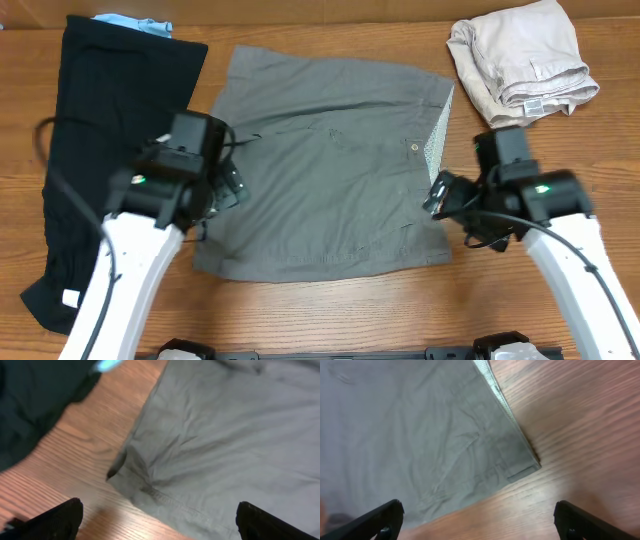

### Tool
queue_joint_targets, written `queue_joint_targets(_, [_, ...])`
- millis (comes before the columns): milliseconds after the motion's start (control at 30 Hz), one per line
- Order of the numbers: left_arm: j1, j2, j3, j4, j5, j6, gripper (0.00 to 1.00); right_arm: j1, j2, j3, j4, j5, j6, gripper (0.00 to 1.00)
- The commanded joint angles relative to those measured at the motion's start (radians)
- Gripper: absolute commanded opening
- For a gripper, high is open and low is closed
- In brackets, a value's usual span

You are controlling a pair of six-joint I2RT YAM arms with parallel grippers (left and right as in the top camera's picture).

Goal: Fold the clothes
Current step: 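Move both grippers to the grey garment's bottom corners, then grasp the bottom corners of the grey garment with both grippers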

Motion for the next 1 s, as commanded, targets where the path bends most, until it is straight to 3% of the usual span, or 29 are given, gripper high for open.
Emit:
queue_joint_targets(0, [0.002, 0.048, -0.101, 0.046, 0.006, -0.064, 1.00, 0.013, 0.000, -0.077, 0.055, -0.002, 0.030, 1.00])
queue_joint_targets(167, [0.044, 0.097, -0.221, 0.083, 0.040, -0.209, 1.00, 0.013, 0.014, -0.101, 0.065, -0.009, 0.029, 1.00])
queue_joint_targets(333, [0.117, 0.097, -0.379, 0.221, 0.143, -0.236, 1.00, 0.013, 0.014, -0.101, 0.062, -0.010, 0.029, 1.00])
queue_joint_targets(467, [0.157, 0.097, -0.506, 0.319, 0.132, -0.307, 1.00, 0.013, 0.014, -0.101, 0.063, -0.010, 0.029, 1.00])
queue_joint_targets(700, [0.176, 0.098, -0.634, 0.491, 0.134, -0.307, 0.98, 0.013, 0.014, -0.102, 0.071, -0.029, 0.030, 1.00])
queue_joint_targets(767, [0.176, 0.098, -0.653, 0.512, 0.128, -0.307, 0.83, 0.013, 0.014, -0.102, 0.070, -0.029, 0.030, 1.00])
queue_joint_targets(900, [0.176, 0.098, -0.678, 0.531, 0.113, -0.307, 0.18, 0.013, 0.014, -0.102, 0.054, -0.035, 0.038, 0.90])
queue_joint_targets(967, [0.176, 0.098, -0.678, 0.532, 0.111, -0.307, 0.04, 0.013, 0.014, -0.105, 0.037, -0.034, 0.072, 0.84])
